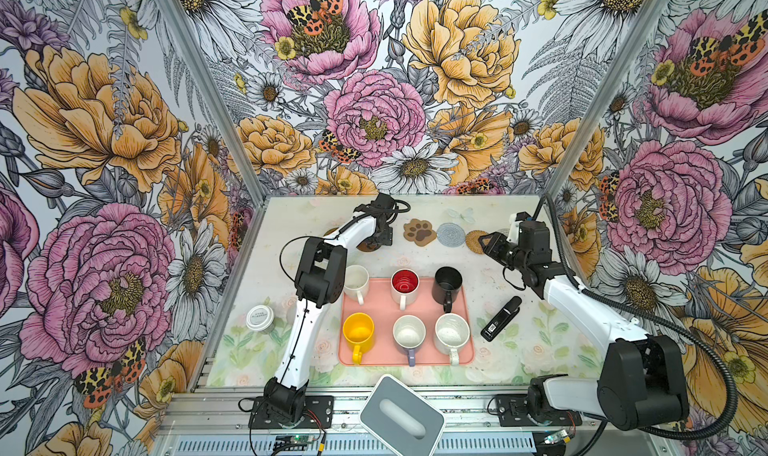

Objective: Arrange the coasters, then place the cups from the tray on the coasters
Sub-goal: 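Release the glossy coaster and move the left gripper over the cork paw coaster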

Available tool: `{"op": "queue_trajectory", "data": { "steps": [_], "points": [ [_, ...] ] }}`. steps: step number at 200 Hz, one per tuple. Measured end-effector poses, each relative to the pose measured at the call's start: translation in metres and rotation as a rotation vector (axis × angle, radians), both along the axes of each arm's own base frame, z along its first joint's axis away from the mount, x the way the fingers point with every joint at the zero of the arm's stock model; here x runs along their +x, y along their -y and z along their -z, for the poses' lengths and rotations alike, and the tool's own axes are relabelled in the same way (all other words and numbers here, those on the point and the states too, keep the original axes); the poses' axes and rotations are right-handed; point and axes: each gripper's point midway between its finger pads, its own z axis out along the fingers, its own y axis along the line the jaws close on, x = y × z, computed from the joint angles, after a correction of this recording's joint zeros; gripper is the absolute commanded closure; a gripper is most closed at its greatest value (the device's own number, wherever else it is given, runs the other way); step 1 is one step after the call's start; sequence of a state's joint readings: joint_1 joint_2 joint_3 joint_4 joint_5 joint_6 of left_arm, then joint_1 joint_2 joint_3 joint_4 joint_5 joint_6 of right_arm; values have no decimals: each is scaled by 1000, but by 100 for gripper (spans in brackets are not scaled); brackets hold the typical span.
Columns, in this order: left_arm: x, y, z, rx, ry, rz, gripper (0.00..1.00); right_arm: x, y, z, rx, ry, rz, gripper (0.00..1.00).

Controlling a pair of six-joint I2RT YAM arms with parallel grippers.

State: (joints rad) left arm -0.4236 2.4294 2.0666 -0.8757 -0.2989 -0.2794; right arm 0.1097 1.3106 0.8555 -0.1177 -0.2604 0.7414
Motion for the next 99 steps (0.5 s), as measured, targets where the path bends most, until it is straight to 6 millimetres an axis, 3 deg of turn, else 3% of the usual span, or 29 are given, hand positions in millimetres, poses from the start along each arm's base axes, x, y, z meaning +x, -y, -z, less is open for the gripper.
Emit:
{"op": "queue_trajectory", "data": {
  "steps": [41,73,84,99],
  "points": [
    [-8,8,-8,20,-8,33,6,0,0,0,0,1,0,59],
    [-9,30,-37,3,43,71,6,0,0,-1,1,4,0,59],
    [-6,44,-53,-14,79,91,12,0,0,-1,3,4,1,59],
    [-2,67,-76,-43,135,126,28,1,-1,-2,5,8,-2,60]
  ]
}}
